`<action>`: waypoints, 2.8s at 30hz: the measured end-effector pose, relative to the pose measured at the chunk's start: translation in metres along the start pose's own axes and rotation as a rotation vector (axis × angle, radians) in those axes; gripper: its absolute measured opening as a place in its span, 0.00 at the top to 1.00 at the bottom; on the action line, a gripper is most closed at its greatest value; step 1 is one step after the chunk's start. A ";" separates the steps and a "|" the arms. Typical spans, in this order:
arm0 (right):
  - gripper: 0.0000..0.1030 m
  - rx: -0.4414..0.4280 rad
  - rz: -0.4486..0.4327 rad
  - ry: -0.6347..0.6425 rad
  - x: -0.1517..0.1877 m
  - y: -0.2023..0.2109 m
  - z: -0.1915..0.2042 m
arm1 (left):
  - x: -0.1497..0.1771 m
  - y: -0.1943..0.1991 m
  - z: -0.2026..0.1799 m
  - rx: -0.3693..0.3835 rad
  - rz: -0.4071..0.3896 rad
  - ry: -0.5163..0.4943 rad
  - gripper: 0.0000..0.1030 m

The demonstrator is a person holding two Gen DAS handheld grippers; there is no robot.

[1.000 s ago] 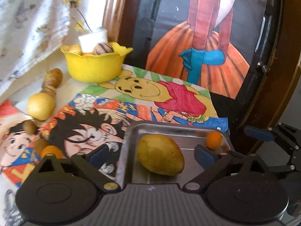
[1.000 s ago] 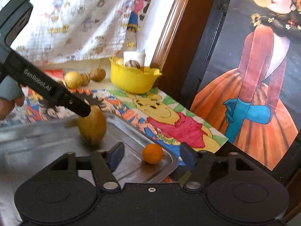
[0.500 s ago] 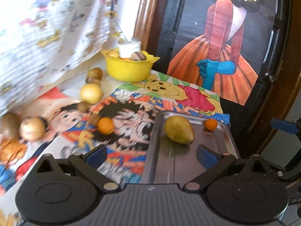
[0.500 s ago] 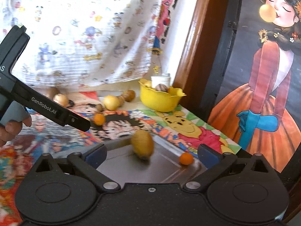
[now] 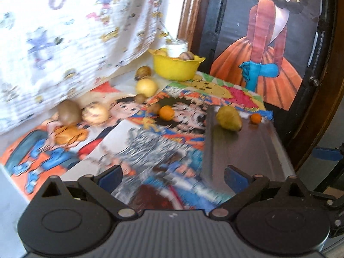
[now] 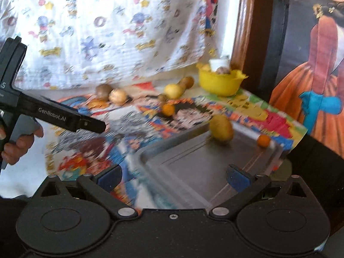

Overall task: Organize fruits
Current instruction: 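Lift both open tools off the tray back toward the remaining fruits, then grasp the striped yellow melon with the left tool while the right tool grasps another orange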

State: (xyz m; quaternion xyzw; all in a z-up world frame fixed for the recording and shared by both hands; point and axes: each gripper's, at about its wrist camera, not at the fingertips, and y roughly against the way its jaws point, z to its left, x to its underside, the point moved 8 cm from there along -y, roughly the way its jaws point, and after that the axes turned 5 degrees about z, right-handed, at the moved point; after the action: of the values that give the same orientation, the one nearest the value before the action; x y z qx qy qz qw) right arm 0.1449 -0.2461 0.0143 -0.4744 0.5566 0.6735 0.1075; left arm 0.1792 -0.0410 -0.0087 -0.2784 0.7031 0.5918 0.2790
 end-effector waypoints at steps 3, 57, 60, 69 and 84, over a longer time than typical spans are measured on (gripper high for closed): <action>0.01 -0.045 0.049 0.004 0.008 -0.003 0.021 | 0.010 0.006 0.015 -0.018 0.018 0.016 0.00; 0.10 -0.141 0.078 0.029 -0.141 -0.215 0.010 | -0.074 -0.092 0.112 -0.142 -0.079 -0.475 0.03; 0.16 -0.149 0.095 0.000 -0.139 -0.233 0.007 | -0.076 -0.104 0.115 -0.132 -0.058 -0.488 0.05; 0.33 -0.165 0.121 -0.055 -0.132 -0.259 -0.004 | -0.085 -0.124 0.115 -0.138 -0.029 -0.530 0.17; 0.49 -0.176 0.137 -0.085 -0.131 -0.276 -0.003 | -0.084 -0.144 0.116 -0.154 0.041 -0.499 0.42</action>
State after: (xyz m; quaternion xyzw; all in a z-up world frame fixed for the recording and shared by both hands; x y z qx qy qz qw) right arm 0.4013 -0.1002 -0.0650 -0.4137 0.5214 0.7451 0.0428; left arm 0.3486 0.0577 -0.0620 -0.1301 0.5710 0.6993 0.4099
